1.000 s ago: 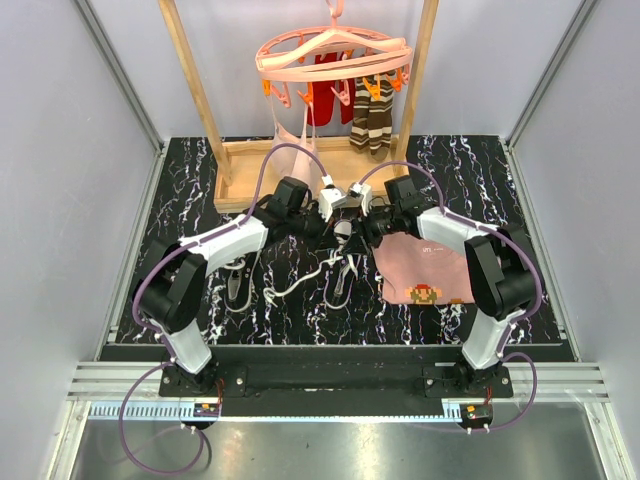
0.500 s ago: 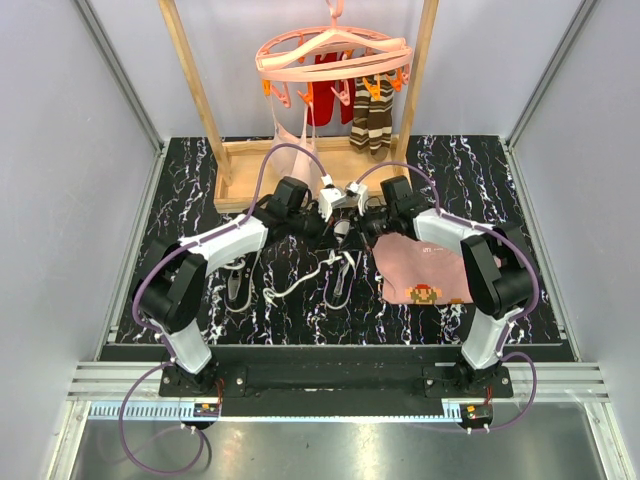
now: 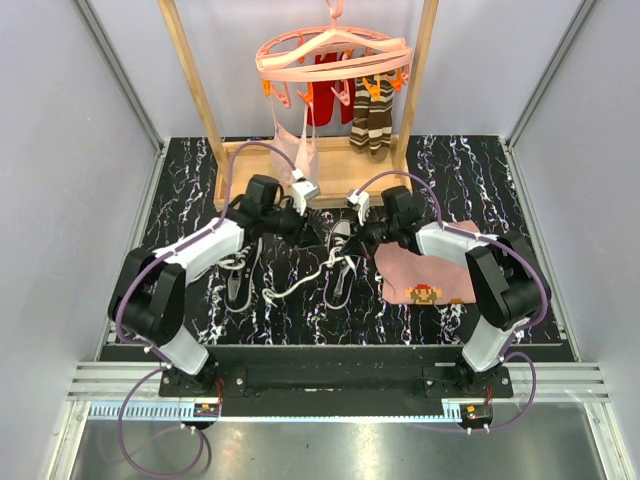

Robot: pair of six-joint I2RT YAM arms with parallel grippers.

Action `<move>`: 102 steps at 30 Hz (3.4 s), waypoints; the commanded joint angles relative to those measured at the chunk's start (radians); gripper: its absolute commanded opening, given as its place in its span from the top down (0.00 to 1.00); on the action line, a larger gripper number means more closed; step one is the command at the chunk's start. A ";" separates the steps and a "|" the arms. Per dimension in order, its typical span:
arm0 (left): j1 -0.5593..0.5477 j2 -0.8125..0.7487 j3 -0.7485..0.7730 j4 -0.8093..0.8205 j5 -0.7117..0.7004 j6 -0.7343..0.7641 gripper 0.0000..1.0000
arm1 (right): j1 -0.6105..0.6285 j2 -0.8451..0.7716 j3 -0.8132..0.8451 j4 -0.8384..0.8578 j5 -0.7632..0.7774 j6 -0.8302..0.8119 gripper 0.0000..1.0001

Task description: Tie the shoes

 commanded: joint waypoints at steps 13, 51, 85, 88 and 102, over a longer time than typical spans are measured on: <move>-0.048 0.187 0.165 0.051 -0.017 -0.048 0.71 | 0.018 -0.070 -0.042 0.092 0.036 -0.057 1.00; -0.075 0.209 0.150 0.095 0.071 -0.092 0.70 | 0.021 -0.085 -0.036 0.081 0.015 -0.029 1.00; -0.008 0.203 0.108 0.118 0.068 -0.196 1.00 | 0.143 -0.218 0.162 -0.433 0.074 -0.189 0.32; -0.010 0.216 0.117 0.123 0.074 -0.201 1.00 | 0.252 -0.202 0.171 -0.421 0.147 -0.204 0.33; -0.003 0.307 0.194 0.048 0.137 -0.175 1.00 | 0.452 0.016 0.178 -0.119 0.288 -0.279 0.38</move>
